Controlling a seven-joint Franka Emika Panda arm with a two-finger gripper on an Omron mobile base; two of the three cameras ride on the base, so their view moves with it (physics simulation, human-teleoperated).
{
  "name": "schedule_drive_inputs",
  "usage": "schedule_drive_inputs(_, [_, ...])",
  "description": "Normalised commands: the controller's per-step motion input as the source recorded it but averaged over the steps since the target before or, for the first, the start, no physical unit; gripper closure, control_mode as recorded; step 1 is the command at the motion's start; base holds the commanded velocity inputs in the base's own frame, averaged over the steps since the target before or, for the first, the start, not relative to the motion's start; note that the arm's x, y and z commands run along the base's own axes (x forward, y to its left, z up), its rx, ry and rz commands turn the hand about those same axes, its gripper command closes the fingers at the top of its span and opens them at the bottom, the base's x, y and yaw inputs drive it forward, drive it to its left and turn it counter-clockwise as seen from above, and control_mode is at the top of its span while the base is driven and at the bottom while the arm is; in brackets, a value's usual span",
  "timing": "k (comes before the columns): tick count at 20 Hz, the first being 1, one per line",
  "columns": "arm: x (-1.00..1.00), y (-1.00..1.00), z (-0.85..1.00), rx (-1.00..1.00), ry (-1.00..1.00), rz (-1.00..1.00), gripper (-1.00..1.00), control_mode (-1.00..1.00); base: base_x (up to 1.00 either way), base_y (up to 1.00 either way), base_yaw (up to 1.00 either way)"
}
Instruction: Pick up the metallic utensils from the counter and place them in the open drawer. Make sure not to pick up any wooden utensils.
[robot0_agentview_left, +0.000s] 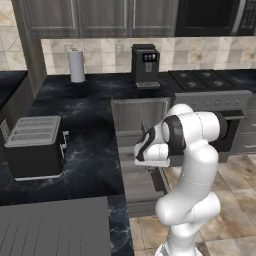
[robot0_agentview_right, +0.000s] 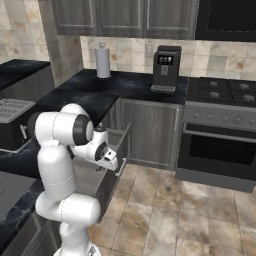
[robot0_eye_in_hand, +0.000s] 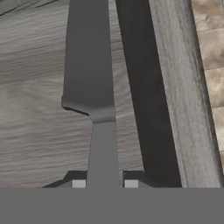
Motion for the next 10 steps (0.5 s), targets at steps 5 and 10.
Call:
schedule_drive_inputs(5, [0.05,-0.49,-0.57,0.0,0.0,0.0,1.0,-1.0,0.0,0.0,0.0])
schedule_drive_inputs(10, [0.0,-0.68,-0.67,-0.04,0.0,0.0,1.0,-1.0,0.0,0.0,0.0])
